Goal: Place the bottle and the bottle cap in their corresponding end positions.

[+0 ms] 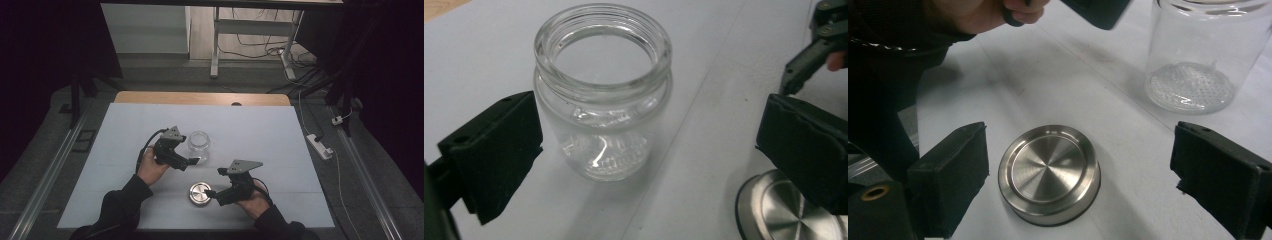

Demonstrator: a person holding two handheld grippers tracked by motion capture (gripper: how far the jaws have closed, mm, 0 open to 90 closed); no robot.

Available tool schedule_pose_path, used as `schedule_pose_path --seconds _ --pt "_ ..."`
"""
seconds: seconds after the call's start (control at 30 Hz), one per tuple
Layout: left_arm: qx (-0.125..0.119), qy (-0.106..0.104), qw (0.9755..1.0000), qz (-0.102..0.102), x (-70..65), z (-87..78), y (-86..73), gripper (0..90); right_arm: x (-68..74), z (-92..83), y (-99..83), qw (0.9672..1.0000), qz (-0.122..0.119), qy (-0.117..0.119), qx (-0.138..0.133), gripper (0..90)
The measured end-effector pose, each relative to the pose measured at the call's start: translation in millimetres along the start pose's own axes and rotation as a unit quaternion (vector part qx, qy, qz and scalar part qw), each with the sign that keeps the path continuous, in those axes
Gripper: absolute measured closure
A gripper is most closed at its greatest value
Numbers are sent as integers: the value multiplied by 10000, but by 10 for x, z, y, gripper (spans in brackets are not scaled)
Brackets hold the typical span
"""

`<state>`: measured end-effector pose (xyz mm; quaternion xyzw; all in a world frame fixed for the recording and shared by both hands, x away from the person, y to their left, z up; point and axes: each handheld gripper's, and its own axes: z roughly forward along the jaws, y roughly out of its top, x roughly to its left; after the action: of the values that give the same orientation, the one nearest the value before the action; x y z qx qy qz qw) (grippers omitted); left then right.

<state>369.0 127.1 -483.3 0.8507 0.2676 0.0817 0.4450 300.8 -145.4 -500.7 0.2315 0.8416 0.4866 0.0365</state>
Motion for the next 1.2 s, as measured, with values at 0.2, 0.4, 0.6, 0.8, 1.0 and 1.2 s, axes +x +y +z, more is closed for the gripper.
schedule_pose_path --seconds 0.2,0.4,0.6,0.8,1.0,1.2 --pt "-50 -66 10000 -56 -80 -98 -70 0 -11 -55 -6 9999 104 48 53 55" --pt "-26 -86 9999 -67 -198 -191 -156 0 2 -125 7 9999 127 19 36 35" --pt "-49 -17 10000 -58 -322 -329 -273 0 -6 -255 -4 9997 159 -183 -75 25" --pt "-127 -39 9996 -243 -396 -498 -422 0 -35 -406 -40 9991 195 -351 -162 21" --pt "-228 18 9990 -377 -451 -640 -524 0 -41 -538 -90 9980 202 -572 -188 0" --pt "-169 120 9987 -458 -508 -726 -633 0 -69 -645 -145 9965 241 -766 -223 0"
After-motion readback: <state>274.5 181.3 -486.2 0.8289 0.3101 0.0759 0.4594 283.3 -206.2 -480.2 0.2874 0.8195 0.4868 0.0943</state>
